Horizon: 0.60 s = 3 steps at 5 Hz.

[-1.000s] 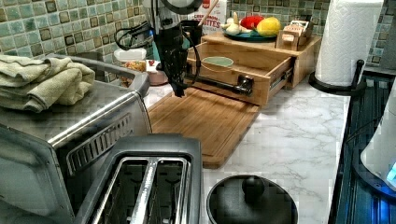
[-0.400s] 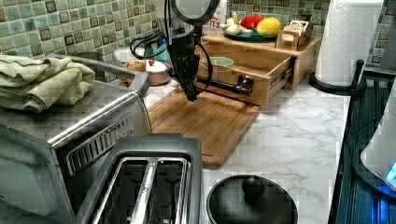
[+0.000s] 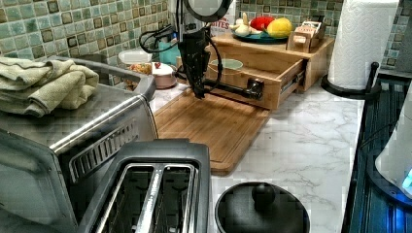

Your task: Close the drawer.

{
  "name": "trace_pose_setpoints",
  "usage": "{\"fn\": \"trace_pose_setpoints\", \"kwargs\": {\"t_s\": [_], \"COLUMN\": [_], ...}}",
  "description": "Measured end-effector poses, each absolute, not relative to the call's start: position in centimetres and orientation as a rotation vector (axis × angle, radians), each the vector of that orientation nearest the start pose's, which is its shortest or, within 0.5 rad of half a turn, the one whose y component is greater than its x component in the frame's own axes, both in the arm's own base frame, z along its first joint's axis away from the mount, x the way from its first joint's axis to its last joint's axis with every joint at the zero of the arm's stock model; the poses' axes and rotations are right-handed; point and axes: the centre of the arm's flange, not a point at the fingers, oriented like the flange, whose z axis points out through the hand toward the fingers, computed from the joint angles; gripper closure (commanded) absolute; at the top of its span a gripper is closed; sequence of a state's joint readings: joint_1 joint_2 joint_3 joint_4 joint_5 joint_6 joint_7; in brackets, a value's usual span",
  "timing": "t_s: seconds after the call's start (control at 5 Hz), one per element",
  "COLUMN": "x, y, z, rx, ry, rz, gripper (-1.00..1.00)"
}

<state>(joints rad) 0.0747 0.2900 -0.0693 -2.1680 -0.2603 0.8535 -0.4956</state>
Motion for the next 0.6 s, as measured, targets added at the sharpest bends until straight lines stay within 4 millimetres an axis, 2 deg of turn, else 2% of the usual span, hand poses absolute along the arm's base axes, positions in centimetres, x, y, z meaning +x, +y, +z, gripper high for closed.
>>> {"fn": "trace_pose_setpoints", "kwargs": {"t_s": [0.2, 0.4, 0.6], "x": [56.1, 56.0, 55.9], "y": [-0.5, -2.2, -4.1], "z": [25.9, 25.7, 25.8], "rx": [-3.329, -3.322, -3.322], "ry": [0.126, 0.063, 0.072], "rz": [-0.003, 0.011, 0.019], "gripper": [1.0, 1.0, 1.0]}}
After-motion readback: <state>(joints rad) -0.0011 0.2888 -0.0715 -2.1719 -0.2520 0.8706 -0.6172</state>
